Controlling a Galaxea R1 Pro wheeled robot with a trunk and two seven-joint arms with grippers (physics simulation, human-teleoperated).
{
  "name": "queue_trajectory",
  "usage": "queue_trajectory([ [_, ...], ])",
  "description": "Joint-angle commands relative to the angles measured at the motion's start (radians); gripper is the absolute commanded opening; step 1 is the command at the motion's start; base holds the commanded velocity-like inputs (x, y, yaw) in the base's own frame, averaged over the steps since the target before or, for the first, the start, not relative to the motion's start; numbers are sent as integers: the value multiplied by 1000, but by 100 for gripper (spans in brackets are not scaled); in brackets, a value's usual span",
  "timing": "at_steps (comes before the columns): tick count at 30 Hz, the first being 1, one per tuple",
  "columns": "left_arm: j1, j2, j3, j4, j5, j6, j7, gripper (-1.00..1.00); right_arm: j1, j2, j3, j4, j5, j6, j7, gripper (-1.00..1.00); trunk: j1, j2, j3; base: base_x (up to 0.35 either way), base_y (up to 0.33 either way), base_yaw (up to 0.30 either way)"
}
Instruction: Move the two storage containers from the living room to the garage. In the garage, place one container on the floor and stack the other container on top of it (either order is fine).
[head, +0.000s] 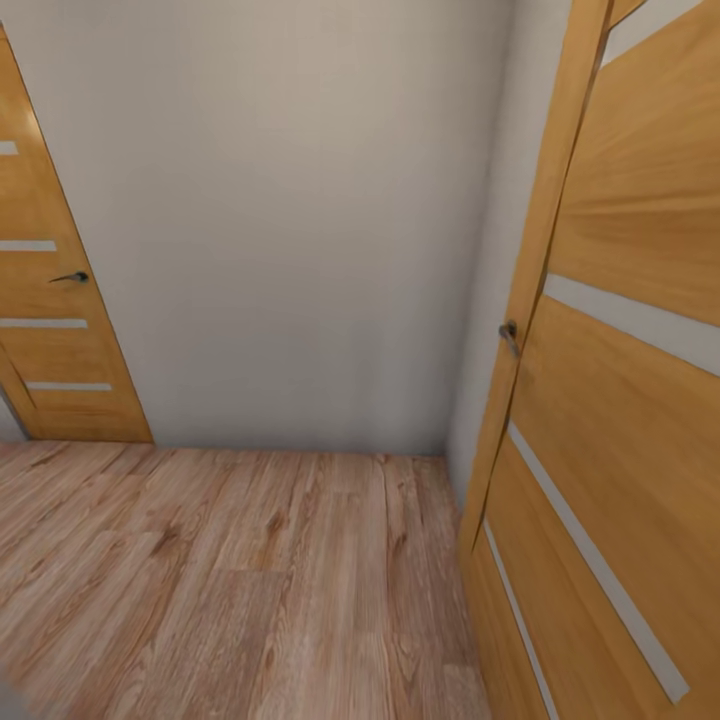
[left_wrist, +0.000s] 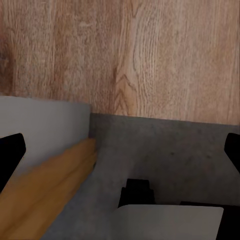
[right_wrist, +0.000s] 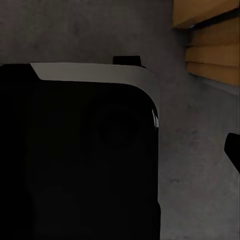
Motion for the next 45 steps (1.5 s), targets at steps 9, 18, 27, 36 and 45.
queue_trajectory([
  [9, -1, -1, -9, 1, 11, -3, 3, 100, -1, 0, -4, 1, 1, -3, 4, 100, 0, 0, -1, 153, 0, 0],
  [18, -1, -1, -9, 2, 11, -3, 3, 100, -1, 0, -4, 1, 1, -3, 4, 100, 0, 0, -1, 229, 0, 0],
  [27, -1, -1, -9, 2, 11, -3, 3, 100, 0, 0, -4, 1, 0, -3, 4, 100, 0, 0, -1, 240, 0, 0],
  [36, -1, -1, -9, 2, 11, -3, 3, 100, -1, 0, -4, 1, 1, -3, 4, 100, 0, 0, -1, 238, 0, 0],
  [45, -1, -1, -9, 2, 11, -3, 3, 100, -1, 0, -3, 1, 2, -3, 4, 100, 0, 0, -1, 218, 0, 0],
])
